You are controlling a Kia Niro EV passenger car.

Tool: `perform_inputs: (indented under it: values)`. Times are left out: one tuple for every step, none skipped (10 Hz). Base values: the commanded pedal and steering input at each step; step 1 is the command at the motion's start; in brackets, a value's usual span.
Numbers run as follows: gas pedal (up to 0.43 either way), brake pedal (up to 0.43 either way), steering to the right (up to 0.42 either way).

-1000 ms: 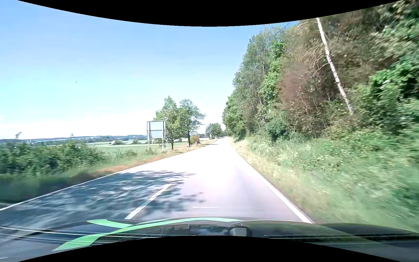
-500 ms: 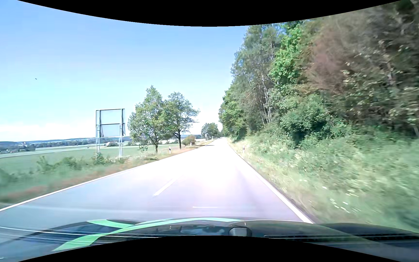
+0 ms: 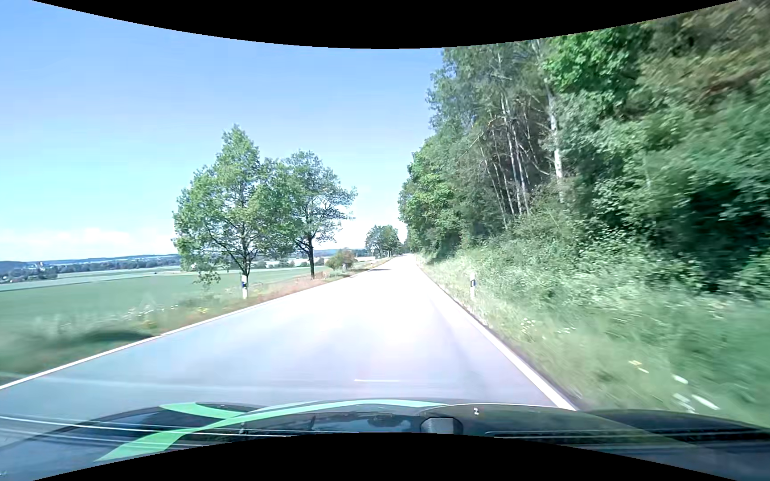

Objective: Follow the waypoints while adhering to traffic rules and regulations

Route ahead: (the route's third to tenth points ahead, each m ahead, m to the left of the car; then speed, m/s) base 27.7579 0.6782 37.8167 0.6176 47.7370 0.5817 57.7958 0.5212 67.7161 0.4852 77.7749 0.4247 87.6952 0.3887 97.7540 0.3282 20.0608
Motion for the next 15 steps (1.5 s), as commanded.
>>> perform_inputs:
  values:
    - [0.268,0.0,0.001]
    - [0.268,0.0,0.002]
    - [0.268,0.0,0.001]
    - [0.268,0.0,0.001]
    - [0.268,0.0,0.001]
    - [0.268,0.0,0.001]
    - [0.268,0.0,0.001]
    - [0.268,0.0,0.001]
    - [0.268,0.0,0.001]
    - [0.26,0.0,0.0]
    - [0.26,0.0,-0.001]
    - [0.26,0.0,-0.002]
    - [0.26,0.0,-0.003]
    - [0.268,0.0,-0.004]
    - [0.268,0.0,-0.004]
